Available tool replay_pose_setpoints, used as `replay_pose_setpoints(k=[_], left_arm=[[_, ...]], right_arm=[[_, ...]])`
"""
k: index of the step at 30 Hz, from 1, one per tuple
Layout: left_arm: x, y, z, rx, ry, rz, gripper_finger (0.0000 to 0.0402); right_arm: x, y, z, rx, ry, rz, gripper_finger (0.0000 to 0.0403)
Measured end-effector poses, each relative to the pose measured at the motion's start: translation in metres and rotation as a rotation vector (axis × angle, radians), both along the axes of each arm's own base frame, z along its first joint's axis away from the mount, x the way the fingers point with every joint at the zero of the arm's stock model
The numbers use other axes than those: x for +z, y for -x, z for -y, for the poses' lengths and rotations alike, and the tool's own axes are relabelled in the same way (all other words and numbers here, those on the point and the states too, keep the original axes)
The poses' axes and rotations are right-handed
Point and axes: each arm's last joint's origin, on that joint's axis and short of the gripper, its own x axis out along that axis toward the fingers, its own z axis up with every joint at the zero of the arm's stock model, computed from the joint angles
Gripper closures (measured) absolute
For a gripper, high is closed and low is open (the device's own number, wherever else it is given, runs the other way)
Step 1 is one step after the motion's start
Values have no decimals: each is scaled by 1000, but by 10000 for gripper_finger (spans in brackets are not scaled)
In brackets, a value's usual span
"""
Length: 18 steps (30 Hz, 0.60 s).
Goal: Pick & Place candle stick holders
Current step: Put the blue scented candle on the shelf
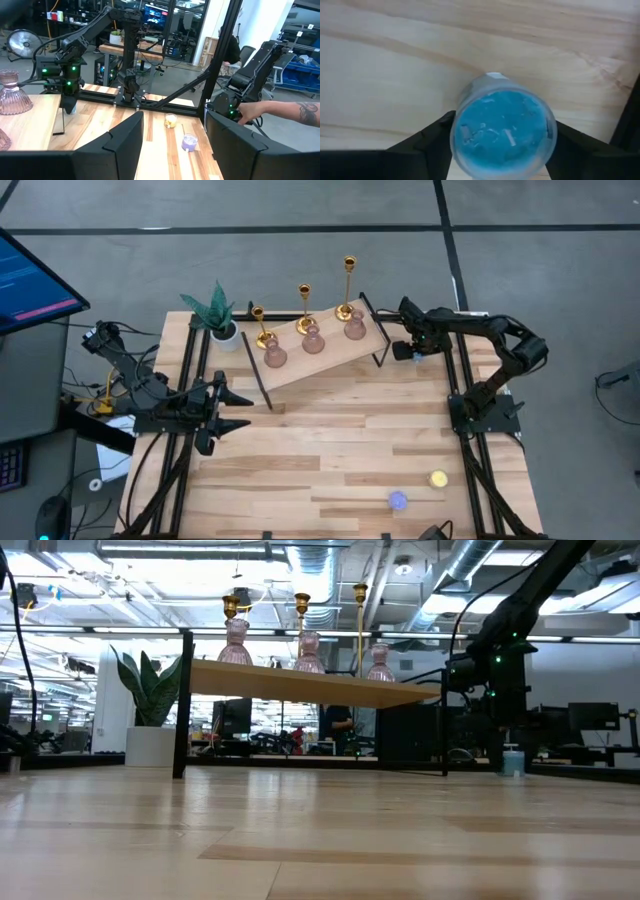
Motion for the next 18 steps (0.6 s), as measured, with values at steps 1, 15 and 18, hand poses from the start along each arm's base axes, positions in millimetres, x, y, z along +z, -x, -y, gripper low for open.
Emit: replay_pose_setpoints(k=[1, 15, 18], left_arm=[[0, 0, 0, 0, 0, 0, 187], [0, 0, 0, 0, 0, 0, 187], [0, 0, 0, 0, 0, 0, 187]], right_arm=[[0, 0, 0, 0, 1, 1, 163], [0, 0, -1, 4, -3, -2, 191], [0, 0, -1, 5, -8, 3, 215]])
